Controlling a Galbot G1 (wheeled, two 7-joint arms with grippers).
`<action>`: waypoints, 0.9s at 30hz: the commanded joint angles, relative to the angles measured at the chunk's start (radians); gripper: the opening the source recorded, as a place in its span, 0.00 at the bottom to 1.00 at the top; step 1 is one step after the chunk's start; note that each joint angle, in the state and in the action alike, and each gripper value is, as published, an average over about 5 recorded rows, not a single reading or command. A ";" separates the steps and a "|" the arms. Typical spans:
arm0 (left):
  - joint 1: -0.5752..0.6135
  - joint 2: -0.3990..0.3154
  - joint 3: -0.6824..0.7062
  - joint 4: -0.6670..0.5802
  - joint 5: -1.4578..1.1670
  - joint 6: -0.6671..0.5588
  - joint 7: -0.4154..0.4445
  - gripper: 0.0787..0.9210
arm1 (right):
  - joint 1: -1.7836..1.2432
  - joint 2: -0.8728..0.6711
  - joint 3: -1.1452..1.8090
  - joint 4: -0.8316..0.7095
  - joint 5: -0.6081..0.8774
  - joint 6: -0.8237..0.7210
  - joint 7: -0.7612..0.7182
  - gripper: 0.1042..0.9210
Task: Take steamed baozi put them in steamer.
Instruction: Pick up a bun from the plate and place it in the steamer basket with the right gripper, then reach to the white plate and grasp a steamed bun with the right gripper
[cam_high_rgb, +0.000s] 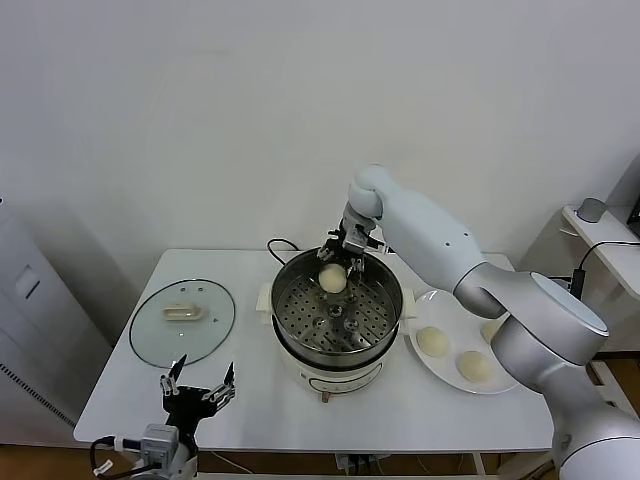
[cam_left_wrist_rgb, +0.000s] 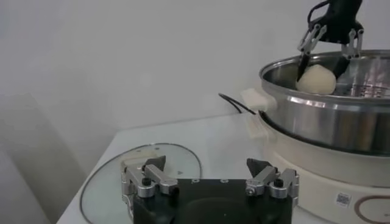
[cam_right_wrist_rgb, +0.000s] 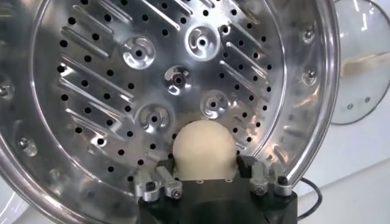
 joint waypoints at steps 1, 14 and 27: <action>0.000 -0.002 0.000 0.000 0.003 0.001 0.000 0.88 | 0.059 -0.052 -0.045 0.075 0.192 -0.022 -0.091 0.85; 0.011 0.016 -0.004 -0.023 -0.010 0.007 0.005 0.88 | 0.298 -0.391 -0.163 0.325 0.643 -1.071 -0.122 0.88; 0.023 0.042 -0.030 -0.050 -0.065 0.039 0.010 0.88 | 0.233 -0.699 -0.155 0.424 0.648 -1.247 -0.060 0.88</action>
